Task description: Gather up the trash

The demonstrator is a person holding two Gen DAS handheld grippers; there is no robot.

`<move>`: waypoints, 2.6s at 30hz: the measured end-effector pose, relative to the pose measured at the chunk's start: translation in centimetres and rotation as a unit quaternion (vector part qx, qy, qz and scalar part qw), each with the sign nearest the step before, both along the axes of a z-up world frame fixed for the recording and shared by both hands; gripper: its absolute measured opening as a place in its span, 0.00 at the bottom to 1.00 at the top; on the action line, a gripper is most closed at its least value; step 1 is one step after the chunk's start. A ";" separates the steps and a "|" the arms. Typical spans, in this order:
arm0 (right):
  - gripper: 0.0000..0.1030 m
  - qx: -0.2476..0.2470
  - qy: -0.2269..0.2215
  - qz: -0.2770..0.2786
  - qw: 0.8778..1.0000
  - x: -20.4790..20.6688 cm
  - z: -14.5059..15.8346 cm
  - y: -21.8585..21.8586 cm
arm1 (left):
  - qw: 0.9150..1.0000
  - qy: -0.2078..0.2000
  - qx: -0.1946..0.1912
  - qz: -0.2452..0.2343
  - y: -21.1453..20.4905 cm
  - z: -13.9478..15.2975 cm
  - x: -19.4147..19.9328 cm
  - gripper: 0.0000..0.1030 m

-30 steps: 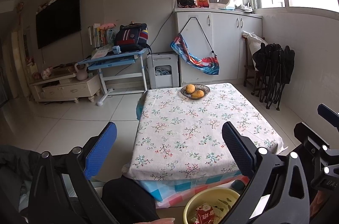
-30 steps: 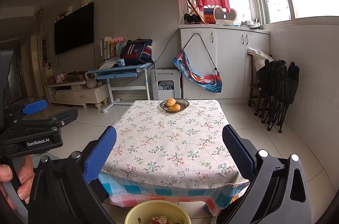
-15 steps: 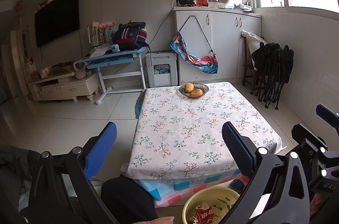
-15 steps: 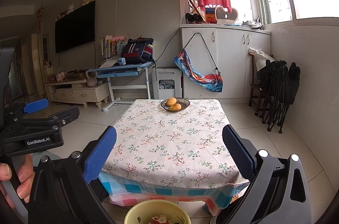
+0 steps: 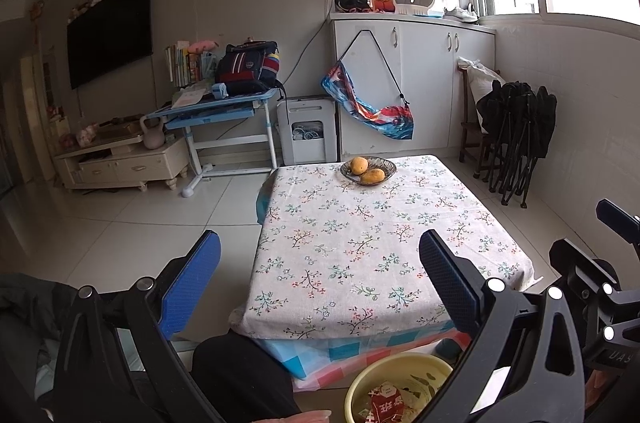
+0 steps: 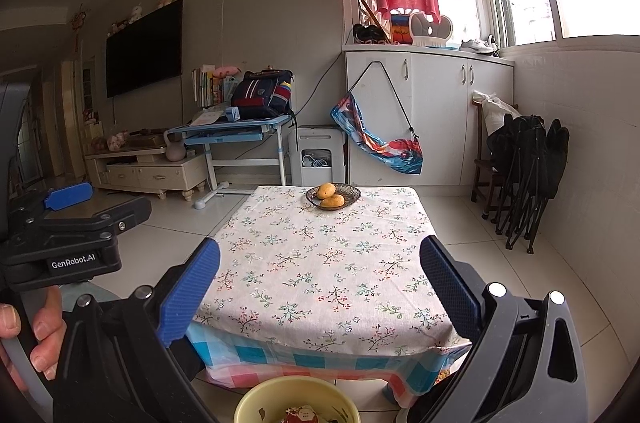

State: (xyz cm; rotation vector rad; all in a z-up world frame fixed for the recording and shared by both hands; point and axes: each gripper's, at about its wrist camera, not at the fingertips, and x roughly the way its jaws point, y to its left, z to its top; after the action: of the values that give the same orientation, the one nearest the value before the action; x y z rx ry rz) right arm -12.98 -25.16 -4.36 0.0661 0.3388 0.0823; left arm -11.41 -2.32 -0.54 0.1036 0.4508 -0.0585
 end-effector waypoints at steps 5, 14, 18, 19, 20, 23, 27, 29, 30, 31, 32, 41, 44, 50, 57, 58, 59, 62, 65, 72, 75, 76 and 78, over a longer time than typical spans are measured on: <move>0.93 0.000 0.000 0.000 1.000 0.0 0.0 0.1 | 1.000 0.001 0.002 0.000 0.1 -0.1 0.1 0.93; 0.93 -0.001 0.001 0.001 1.000 0.2 -0.1 0.3 | 1.000 0.001 0.003 0.001 0.2 -0.1 0.1 0.93; 0.93 -0.001 0.001 0.002 1.000 0.2 -0.1 0.3 | 1.000 0.001 0.004 0.001 0.2 -0.1 0.1 0.93; 0.93 -0.001 0.002 0.002 1.000 0.2 -0.1 0.2 | 1.000 0.001 0.004 0.001 0.2 -0.1 0.1 0.93; 0.93 -0.001 0.002 0.002 1.000 0.2 -0.1 0.2 | 1.000 0.001 0.005 0.001 0.2 -0.1 0.1 0.93; 0.93 -0.001 0.001 0.002 1.000 0.2 0.0 0.3 | 1.000 0.001 0.005 0.001 0.1 -0.1 0.1 0.93; 0.93 -0.001 0.002 0.002 1.000 0.2 0.0 0.3 | 1.000 0.001 0.004 0.001 0.1 -0.1 0.1 0.93; 0.93 -0.001 0.002 0.002 1.000 0.2 0.0 0.3 | 1.000 0.001 0.004 0.001 0.2 -0.1 0.1 0.93; 0.93 -0.002 0.002 0.002 1.000 0.2 0.0 0.3 | 1.000 0.001 0.005 0.001 0.2 -0.1 0.1 0.93; 0.93 -0.002 0.001 0.002 1.000 0.2 0.0 0.2 | 1.000 0.001 0.005 0.001 0.2 -0.1 0.1 0.93; 0.93 -0.002 0.001 0.002 1.000 0.2 0.0 0.2 | 1.000 0.001 0.005 0.001 0.1 0.0 0.1 0.93; 0.93 -0.002 0.002 0.003 1.000 0.2 -0.3 0.1 | 1.000 0.001 0.005 0.001 0.1 0.0 0.1 0.93; 0.93 -0.002 0.002 0.003 1.000 0.2 -0.3 0.1 | 1.000 0.001 0.005 0.001 0.0 0.0 0.1 0.93; 0.93 -0.002 0.003 0.004 1.000 0.2 -0.3 0.1 | 1.000 0.001 0.005 0.001 0.1 0.0 0.1 0.93; 0.93 -0.003 0.003 0.004 1.000 0.2 -0.4 0.0 | 1.000 0.002 0.006 0.001 0.1 0.0 0.1 0.93; 0.93 -0.003 0.003 0.004 1.000 0.2 -0.4 0.0 | 1.000 0.002 0.006 0.001 0.1 0.0 0.1 0.93; 0.93 -0.003 0.003 0.004 1.000 0.3 -0.4 0.1 | 1.000 0.002 0.005 0.001 0.1 0.0 0.1 0.93; 0.93 -0.003 0.004 0.005 1.000 0.3 -0.5 0.1 | 1.000 0.002 0.006 0.001 0.0 0.1 0.1 0.93; 0.93 -0.003 0.005 0.006 1.000 0.2 -0.8 0.2 | 1.000 0.002 0.006 0.000 0.0 0.1 0.1 0.93; 0.93 -0.004 0.005 0.006 1.000 0.1 -0.8 0.3 | 1.000 0.002 0.006 0.001 0.0 0.1 0.1 0.93; 0.93 -0.004 0.005 0.007 1.000 0.0 -1.0 0.4 | 1.000 0.002 0.006 0.001 0.0 0.1 0.1 0.93; 0.93 -0.004 0.006 0.007 1.000 0.0 -1.0 0.4 | 1.000 0.002 0.006 0.001 0.0 0.1 0.1 0.93; 0.93 -0.005 0.006 0.008 1.000 -0.1 -1.1 0.6 | 1.000 0.002 0.006 0.001 0.0 0.1 0.1 0.93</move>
State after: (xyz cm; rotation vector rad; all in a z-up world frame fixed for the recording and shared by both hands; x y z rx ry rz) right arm -13.06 -24.54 -5.49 0.0544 0.3512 0.0956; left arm -11.27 -2.30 -0.41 0.1152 0.4555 -0.0539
